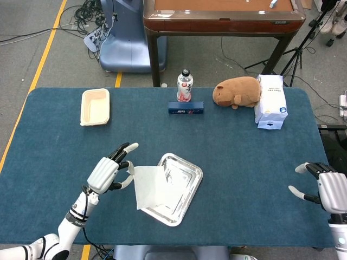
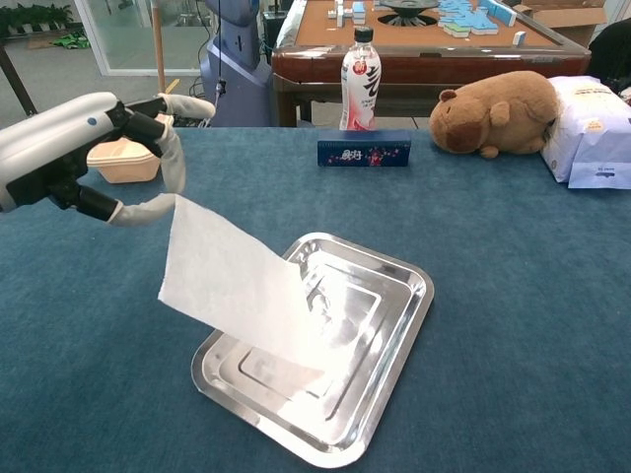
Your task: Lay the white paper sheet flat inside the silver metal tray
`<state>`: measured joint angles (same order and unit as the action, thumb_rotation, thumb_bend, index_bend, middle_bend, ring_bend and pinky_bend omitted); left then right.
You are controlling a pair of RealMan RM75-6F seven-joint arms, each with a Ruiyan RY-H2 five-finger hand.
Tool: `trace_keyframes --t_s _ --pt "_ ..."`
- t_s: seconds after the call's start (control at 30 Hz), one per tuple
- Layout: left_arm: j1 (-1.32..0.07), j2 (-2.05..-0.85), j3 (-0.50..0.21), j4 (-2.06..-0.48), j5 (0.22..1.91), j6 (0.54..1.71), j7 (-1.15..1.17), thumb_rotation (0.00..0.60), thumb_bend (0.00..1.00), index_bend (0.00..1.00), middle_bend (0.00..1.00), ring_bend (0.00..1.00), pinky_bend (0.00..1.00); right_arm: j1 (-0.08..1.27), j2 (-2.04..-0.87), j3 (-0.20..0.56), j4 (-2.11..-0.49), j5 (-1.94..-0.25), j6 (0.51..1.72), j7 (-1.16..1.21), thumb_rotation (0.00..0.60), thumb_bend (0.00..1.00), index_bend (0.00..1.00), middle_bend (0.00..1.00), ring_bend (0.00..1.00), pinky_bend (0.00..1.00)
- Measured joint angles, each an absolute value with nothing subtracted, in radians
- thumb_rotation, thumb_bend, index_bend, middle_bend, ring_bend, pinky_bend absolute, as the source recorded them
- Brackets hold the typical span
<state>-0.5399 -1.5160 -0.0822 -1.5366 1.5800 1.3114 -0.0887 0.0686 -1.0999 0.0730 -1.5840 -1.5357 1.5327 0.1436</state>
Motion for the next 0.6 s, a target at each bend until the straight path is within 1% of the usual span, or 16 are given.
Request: trace_keyframes --t_s 0.37,0.6 --pt "-0.510 -1.520 -0.035 -1.472 1.642 1.350 -0.063 0.600 0.44 0.69 0.11 0.00 0.23 0.067 -1.098 0.075 -1.586 -1.533 1.533 0.144 0.600 0.06 0.48 0.49 0.39 0.42" --pt "-0.488 -1.535 -0.001 -1.432 1.699 1.391 -0.001 0.600 0.44 0.69 0.11 0.00 0.22 0.066 -1.097 0.077 -1.586 -1.531 1.533 0.144 0.600 0.06 0.48 0.49 0.40 0.42"
